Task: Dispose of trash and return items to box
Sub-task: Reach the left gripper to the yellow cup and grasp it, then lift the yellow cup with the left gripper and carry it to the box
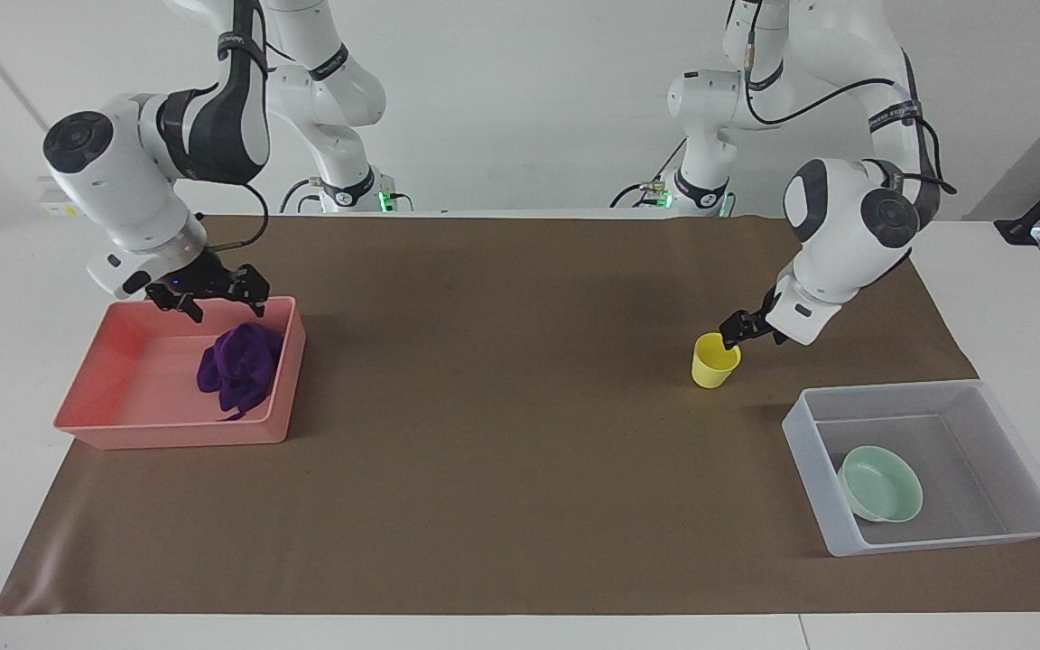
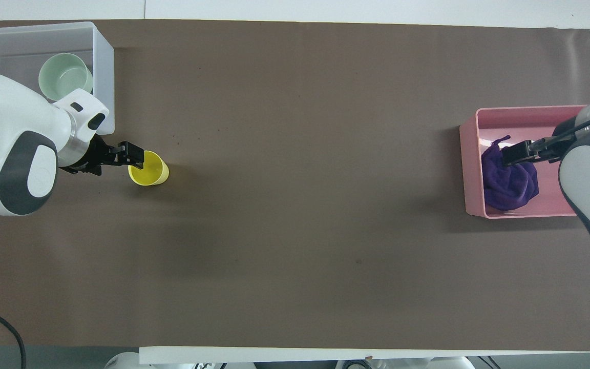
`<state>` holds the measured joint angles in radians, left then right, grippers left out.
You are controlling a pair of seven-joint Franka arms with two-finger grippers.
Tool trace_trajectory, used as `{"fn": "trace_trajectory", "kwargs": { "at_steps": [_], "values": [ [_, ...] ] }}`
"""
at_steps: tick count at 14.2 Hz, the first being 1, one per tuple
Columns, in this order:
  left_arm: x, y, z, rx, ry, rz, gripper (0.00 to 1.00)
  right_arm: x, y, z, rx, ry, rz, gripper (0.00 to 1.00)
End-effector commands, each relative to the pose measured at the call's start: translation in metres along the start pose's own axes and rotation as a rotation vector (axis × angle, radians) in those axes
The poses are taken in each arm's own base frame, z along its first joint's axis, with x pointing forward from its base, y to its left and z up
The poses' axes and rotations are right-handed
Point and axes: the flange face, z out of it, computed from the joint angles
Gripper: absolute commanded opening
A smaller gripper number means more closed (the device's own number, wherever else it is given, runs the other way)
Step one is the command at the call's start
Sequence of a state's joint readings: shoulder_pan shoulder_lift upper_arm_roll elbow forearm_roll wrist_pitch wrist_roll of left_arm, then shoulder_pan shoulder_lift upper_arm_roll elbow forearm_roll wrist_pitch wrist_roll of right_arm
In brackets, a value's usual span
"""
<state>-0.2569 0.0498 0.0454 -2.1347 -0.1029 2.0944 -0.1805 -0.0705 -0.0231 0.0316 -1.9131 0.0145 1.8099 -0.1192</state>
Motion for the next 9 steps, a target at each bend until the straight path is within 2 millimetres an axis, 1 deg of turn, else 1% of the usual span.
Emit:
{"fn": "trace_trajectory", "kwargs": {
  "at_steps": [1, 2, 3, 4, 6, 8, 9],
  "values": [
    [-0.024, -0.007, 0.005, 0.002, 0.025, -0.012, 0.73, 0.007, -0.033, -0.016, 0.004, -0.002, -0.03, 0.99],
    [-0.027, -0.008, 0.007, 0.005, 0.01, -0.018, 0.19, 0.009, -0.048, -0.017, 0.022, 0.002, -0.048, 0.99],
    [-0.028, -0.009, 0.009, 0.004, 0.011, -0.017, 0.04, 0.01, -0.059, -0.023, 0.07, 0.004, -0.046, 0.99],
    [-0.027, -0.009, 0.008, 0.003, 0.016, -0.017, 0.0, 0.012, -0.064, -0.032, 0.088, -0.003, -0.049, 0.99],
    [-0.026, -0.009, 0.007, 0.002, 0.025, -0.017, 0.0, 0.016, -0.071, -0.056, 0.084, -0.027, -0.072, 0.99],
    [-0.024, -0.009, 0.007, -0.001, 0.041, -0.018, 0.0, 0.01, -0.069, -0.09, 0.044, -0.037, -0.085, 0.99],
    [-0.022, -0.008, 0.005, -0.004, 0.055, -0.021, 0.0, 0.008, -0.067, -0.102, 0.008, -0.035, -0.088, 0.99]
  ]
}}
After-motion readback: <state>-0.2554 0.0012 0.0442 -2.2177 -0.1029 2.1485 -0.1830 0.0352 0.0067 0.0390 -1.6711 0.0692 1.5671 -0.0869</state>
